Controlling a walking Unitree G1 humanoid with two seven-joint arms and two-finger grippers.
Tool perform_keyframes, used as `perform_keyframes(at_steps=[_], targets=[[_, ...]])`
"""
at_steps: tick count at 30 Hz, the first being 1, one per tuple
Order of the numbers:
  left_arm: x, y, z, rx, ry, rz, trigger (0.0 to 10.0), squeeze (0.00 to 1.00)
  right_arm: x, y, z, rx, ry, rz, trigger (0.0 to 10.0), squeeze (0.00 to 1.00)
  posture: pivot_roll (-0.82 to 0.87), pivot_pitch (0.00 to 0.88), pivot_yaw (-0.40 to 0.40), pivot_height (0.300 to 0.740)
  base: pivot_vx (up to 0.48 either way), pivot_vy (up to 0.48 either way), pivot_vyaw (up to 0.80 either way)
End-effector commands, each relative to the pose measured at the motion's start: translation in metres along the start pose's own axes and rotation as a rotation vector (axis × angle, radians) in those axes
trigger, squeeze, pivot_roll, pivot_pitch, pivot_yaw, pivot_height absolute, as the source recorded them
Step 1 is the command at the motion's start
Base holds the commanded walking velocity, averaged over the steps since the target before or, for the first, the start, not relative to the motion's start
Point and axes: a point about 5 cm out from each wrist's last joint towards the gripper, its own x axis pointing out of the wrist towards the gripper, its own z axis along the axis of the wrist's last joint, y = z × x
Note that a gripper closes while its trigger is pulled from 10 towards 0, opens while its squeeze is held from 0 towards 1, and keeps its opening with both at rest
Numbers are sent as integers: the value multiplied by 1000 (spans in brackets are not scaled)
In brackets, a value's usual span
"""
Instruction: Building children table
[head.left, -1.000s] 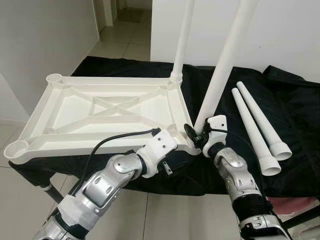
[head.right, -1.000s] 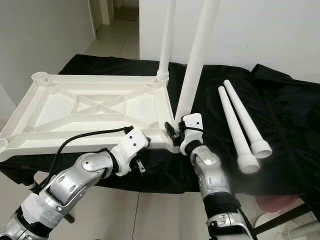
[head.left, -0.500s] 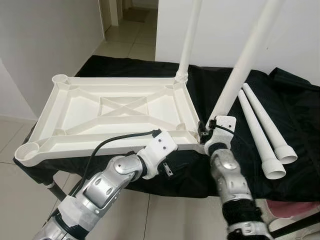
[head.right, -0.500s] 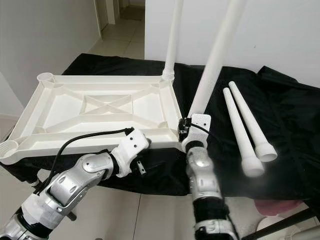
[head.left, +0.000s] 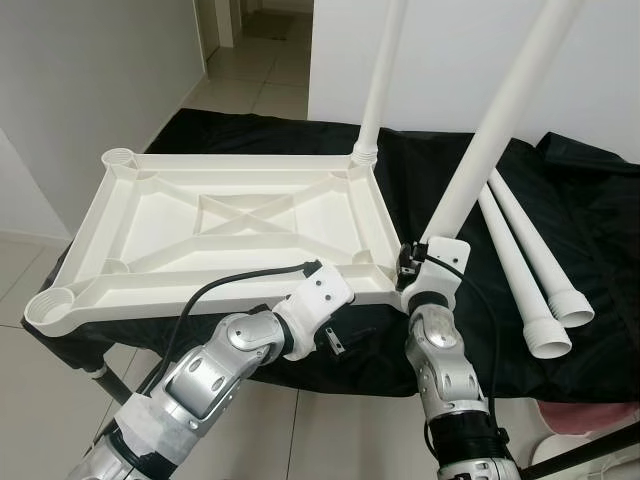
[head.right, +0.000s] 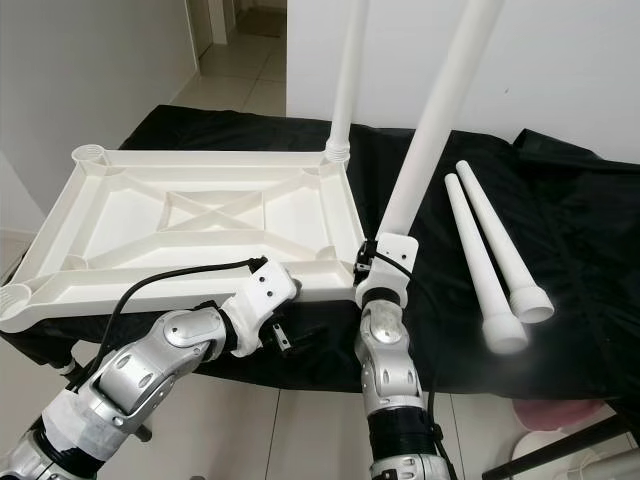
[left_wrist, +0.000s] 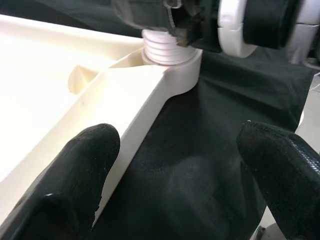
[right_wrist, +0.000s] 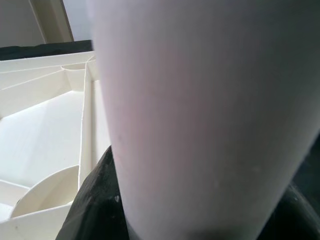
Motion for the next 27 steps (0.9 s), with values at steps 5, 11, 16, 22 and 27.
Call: perform_keyframes(at_steps=[5,11,16,22,27], targets=[[-1,-4,2,17,-4,-54,10000,0,-8,-4,1,0,-39,35,10000,1000,5,15,-38,740,0,0,0],[-1,-3,3,19,-7,-50,10000,0,-19,-9,2,-18,-78,94,10000,0,2,15,-35,740,0,0,0],[-3,5,3,27,-13,-14,10000,0,-31,-26,1,-48,-98,96,10000,0,-3,23,-40,740,0,0,0],[-7,17,4,31,-13,33,10000,0,-39,-31,0,-52,-101,109,10000,0,-6,28,-41,740,0,0,0],[-18,47,9,4,-48,173,10000,0,-55,-38,-10,-64,-66,117,9882,0,-23,47,-32,740,0,0,0]])
